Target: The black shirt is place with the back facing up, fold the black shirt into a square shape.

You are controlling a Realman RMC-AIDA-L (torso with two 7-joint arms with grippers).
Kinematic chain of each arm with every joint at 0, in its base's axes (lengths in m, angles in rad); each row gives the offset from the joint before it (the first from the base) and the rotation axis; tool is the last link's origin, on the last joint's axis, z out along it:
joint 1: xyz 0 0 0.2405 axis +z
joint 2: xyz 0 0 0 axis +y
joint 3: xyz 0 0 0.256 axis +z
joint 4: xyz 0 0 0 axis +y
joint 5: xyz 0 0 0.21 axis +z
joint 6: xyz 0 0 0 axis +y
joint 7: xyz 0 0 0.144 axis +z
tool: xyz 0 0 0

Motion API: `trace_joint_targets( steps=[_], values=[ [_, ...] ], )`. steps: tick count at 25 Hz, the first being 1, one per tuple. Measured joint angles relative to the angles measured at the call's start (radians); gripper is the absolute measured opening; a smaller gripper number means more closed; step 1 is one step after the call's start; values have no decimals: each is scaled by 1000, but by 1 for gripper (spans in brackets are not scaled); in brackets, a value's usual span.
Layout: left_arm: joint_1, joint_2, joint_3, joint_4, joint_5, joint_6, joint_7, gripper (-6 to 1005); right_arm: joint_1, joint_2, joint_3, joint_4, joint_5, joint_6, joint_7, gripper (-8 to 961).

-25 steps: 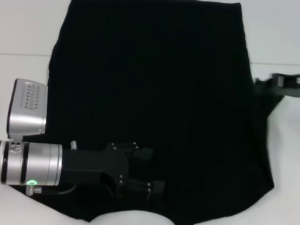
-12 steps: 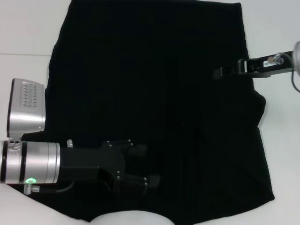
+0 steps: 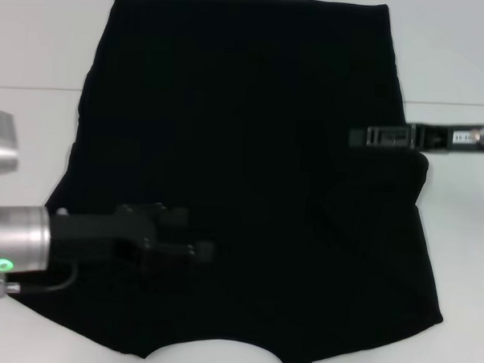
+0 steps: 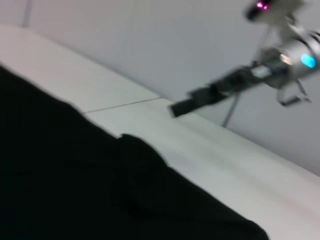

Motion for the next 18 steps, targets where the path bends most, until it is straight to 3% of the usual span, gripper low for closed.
trace_joint_targets(
  steps=[7, 12, 18],
  values=[
    [49, 22, -58, 154, 103, 4, -225, 924, -36, 39, -11, 28, 31, -13, -108, 839],
    [63, 29, -147, 280, 261, -31, -361, 923, -26, 50, -11, 41, 33, 12, -128, 920],
    [58, 58, -246, 307, 389, -80, -482, 921, -11, 53, -14, 41, 33, 41, -128, 931]
  ],
)
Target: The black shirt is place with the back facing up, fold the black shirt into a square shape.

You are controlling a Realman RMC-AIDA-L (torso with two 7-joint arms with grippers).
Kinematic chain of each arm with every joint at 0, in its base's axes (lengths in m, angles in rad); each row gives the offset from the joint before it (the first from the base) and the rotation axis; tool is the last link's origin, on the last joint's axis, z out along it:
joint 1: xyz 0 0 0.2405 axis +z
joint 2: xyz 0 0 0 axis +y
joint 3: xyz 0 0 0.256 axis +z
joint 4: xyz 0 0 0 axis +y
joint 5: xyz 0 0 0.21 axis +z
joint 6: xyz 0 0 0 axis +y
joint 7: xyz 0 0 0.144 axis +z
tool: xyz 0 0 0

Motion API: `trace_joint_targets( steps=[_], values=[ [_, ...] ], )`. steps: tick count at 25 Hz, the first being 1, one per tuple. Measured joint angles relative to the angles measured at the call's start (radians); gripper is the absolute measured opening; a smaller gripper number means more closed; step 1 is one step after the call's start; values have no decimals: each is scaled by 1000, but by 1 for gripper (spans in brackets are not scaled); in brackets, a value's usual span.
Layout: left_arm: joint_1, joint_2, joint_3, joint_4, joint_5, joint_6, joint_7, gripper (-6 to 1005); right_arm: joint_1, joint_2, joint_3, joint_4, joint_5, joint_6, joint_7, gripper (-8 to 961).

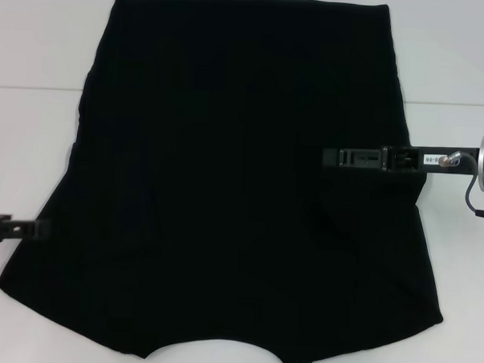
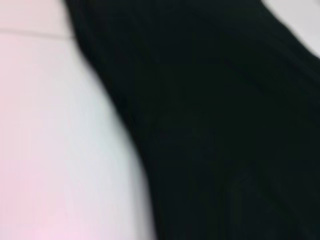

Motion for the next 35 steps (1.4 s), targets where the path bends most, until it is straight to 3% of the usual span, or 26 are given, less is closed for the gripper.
trace_joint_targets(
  steps=[14, 35],
  values=[
    [4, -1, 1, 28, 171, 50, -72, 918, 14, -9, -25, 0, -4, 6, -1, 930],
    [-36, -9, 75, 20, 176, 133, -38, 912, 17, -10, -17, -8, 2, 11, 11, 928]
  ],
)
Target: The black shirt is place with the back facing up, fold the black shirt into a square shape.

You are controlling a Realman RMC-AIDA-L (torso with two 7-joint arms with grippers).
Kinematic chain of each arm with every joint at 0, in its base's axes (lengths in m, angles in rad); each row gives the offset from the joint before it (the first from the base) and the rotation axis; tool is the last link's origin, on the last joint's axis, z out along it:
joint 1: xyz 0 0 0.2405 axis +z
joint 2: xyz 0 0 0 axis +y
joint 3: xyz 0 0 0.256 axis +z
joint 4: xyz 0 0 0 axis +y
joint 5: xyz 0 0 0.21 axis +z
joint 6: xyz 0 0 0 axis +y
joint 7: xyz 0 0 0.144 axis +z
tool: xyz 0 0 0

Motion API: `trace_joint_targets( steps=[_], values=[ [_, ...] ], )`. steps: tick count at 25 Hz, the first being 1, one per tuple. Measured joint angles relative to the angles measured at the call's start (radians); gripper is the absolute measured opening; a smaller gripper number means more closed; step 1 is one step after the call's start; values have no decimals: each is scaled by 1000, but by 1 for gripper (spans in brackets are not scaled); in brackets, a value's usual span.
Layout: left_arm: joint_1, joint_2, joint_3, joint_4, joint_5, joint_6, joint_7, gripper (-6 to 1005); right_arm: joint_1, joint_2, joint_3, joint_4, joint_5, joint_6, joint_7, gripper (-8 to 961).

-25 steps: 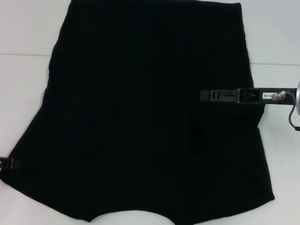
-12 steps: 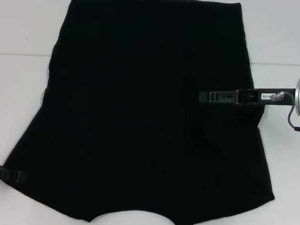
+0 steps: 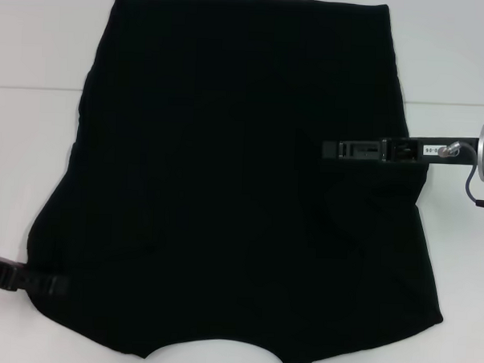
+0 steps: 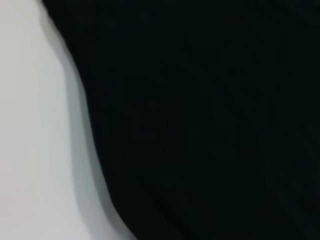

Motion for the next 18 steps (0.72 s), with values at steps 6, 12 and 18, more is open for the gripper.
trace_joint_targets(
  steps=[6, 12, 18],
  values=[
    [-12, 1, 39, -21, 0, -23, 0, 880, 0, 0, 7, 0, 0, 1, 1, 928],
    [-20, 6, 39, -41, -1, -53, -4, 617, 0, -2, 12, -2, 0, -2, 1, 927],
    [-22, 6, 38, -41, -3, -74, -8, 400, -3, -3, 12, -2, 0, -4, 1, 919]
  ],
)
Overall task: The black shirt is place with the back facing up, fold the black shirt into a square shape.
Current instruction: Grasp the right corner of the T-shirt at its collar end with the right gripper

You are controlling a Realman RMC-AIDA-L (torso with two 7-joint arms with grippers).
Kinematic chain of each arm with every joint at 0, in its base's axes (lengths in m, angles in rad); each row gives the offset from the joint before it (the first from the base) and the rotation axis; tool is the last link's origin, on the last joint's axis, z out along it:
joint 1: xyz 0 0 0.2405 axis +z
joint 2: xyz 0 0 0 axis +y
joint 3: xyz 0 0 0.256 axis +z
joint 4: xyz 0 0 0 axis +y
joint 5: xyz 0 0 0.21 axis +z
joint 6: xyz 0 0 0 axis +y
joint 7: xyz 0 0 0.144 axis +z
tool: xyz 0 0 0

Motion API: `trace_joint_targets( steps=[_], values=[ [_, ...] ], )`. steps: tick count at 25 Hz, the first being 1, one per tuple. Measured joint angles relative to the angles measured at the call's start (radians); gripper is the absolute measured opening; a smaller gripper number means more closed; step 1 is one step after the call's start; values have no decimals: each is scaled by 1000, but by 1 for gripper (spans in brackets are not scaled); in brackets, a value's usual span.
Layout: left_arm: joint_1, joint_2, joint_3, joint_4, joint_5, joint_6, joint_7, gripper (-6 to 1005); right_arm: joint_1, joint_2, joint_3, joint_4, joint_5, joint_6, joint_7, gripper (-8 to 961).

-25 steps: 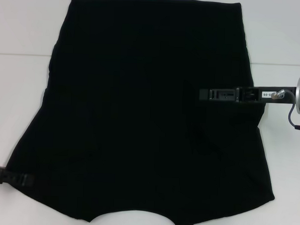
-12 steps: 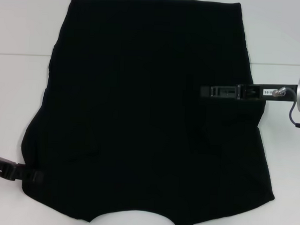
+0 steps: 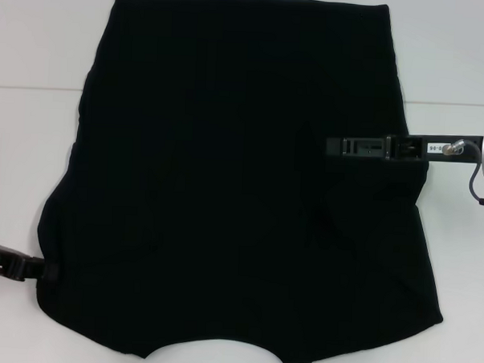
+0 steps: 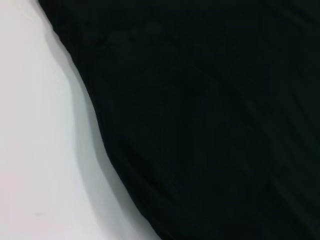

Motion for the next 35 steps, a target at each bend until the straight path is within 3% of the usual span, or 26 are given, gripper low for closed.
trace_joint_targets(
  steps=[9, 12, 14, 15, 16, 19, 24, 30, 35],
  values=[
    [-2, 2, -8, 1, -4, 3, -3, 174, -7, -10, -4, 6, -12, 6, 31, 896],
    [-6, 6, -13, 2, -38, 27, -10, 79, -9, -34, -8, 6, -73, -17, 104, 888],
    [-6, 9, -16, 1, -72, 47, -11, 79, -17, -58, -4, 4, -118, -58, 155, 883],
    [-6, 9, -19, 0, -88, 56, -9, 79, -34, -81, -1, 1, -139, -104, 195, 880],
    [-5, 10, -23, -3, -103, 59, -7, 79, -34, -81, -1, 1, -139, -104, 195, 880],
    [-1, 10, -41, -19, -128, 54, -4, 78, -73, -117, 2, -2, -147, -193, 237, 880],
    [7, 12, -74, -41, -145, 52, 8, 78, -135, -156, 11, -4, -150, -305, 277, 879],
    [15, 9, -85, -52, -153, 52, 12, 78, -182, -165, 12, 5, -195, -364, 287, 879],
    [15, 11, -89, -64, -153, 49, 23, 79, -190, -154, 12, 10, -219, -356, 282, 879]
  ],
)
